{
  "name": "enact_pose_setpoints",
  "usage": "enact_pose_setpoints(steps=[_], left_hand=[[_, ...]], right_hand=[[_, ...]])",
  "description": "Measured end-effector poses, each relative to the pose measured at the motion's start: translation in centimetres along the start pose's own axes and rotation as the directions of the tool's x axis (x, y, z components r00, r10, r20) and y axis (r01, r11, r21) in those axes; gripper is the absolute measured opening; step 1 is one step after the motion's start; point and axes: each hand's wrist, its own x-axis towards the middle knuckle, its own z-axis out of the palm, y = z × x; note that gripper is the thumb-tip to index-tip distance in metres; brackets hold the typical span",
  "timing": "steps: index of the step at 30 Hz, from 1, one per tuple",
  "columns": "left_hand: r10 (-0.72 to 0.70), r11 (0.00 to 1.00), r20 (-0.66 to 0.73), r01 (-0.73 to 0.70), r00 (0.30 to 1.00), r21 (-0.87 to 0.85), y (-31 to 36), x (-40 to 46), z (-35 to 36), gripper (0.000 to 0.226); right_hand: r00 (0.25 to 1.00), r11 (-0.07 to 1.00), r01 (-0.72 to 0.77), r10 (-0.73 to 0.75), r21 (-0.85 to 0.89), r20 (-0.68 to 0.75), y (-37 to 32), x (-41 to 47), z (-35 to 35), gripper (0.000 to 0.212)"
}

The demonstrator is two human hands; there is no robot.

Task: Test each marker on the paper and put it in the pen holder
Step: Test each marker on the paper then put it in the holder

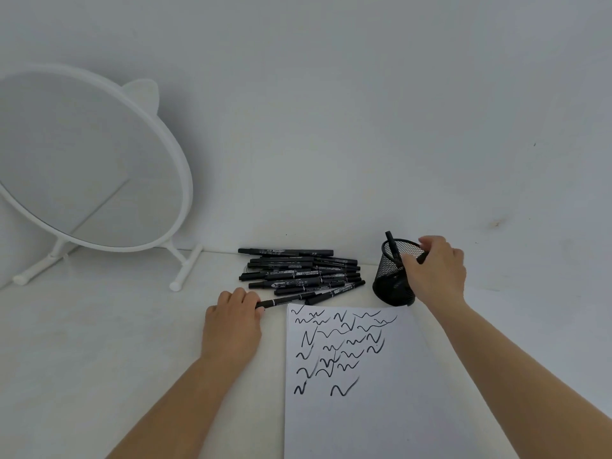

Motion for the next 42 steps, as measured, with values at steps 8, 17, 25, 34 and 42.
enact_pose_setpoints(steps=[8,17,25,34,42], left_hand=[[-0.066,0.975,-0.048,0.054,0.997,-0.215,0.5,-1.5,-3.6,0.019],[0.138,0.784,-0.139,-0.194,0.981,-0.59,6.2,-6.1,-7.7,0.005],[0.291,0.791,-0.098,-0.297,0.952,-0.536,8.9,-8.4,-7.2,0.024],[0.264,0.905,-0.157,-0.301,0.952,-0.302,10.1,-8.4,-6.9,0.028],[0.162,0.885,-0.147,-0.21,0.976,-0.415,3.2,-8.1,-7.0,0.022]], right_hand=[[0.977,0.938,0.188,-0.15,0.291,-0.149,-1.4,-5.6,-1.3,0.019],[0.82,0.788,-0.164,-0.226,0.594,0.526,-4.9,-12.2,-1.6,0.011],[0.872,0.619,-0.337,-0.078,0.709,0.483,-5.3,-15.0,-2.0,0.031],[0.86,0.493,-0.48,0.103,0.725,0.499,-5.3,-15.3,-1.2,0.031],[0.966,0.609,-0.231,0.236,0.759,0.105,1.4,-8.3,-6.7,0.028]])
